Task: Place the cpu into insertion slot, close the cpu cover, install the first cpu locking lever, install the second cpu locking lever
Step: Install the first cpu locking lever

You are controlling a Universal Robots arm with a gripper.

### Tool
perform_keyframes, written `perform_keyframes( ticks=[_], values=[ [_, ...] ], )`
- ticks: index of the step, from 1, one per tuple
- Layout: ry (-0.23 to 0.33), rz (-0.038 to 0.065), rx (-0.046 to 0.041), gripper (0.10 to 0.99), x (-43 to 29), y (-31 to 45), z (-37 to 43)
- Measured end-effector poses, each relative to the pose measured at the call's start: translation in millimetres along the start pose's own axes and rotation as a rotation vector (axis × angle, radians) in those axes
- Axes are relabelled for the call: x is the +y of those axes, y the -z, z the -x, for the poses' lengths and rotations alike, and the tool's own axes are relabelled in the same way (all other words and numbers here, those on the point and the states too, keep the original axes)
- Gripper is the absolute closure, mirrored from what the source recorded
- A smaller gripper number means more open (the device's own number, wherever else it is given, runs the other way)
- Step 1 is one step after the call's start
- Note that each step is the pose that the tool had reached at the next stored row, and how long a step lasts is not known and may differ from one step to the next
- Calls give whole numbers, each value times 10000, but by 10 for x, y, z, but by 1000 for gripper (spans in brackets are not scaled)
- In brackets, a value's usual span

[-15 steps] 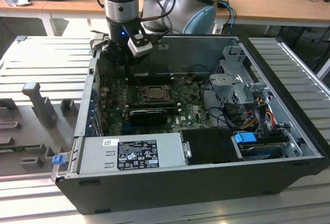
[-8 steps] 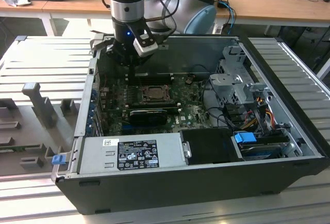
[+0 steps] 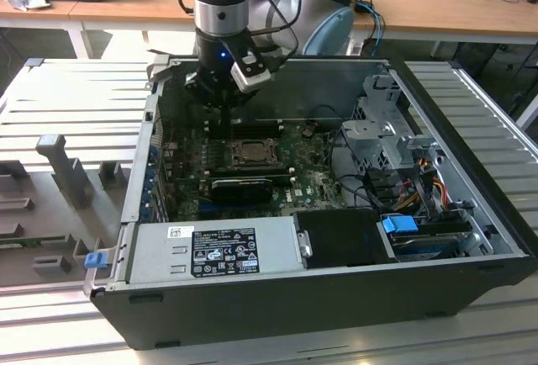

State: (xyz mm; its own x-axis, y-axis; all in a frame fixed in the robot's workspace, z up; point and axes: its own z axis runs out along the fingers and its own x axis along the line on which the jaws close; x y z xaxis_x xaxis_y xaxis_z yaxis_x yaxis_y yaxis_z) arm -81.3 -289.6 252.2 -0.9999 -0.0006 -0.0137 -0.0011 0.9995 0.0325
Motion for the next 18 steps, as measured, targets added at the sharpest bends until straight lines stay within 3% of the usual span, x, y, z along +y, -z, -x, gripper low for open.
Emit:
perform_keyframes(
  ticks=[3, 9, 11, 15, 18],
  values=[
    [1, 0, 1, 980, 0, -5, 101],
    [0, 21, 0, 980, -2, -13, 175],
    [-4, 274, 1, 980, -5, -19, 194],
    [-4, 375, 0, 980, -8, -30, 196],
    [-7, 558, -6, 980, -20, -70, 195]
  ],
)
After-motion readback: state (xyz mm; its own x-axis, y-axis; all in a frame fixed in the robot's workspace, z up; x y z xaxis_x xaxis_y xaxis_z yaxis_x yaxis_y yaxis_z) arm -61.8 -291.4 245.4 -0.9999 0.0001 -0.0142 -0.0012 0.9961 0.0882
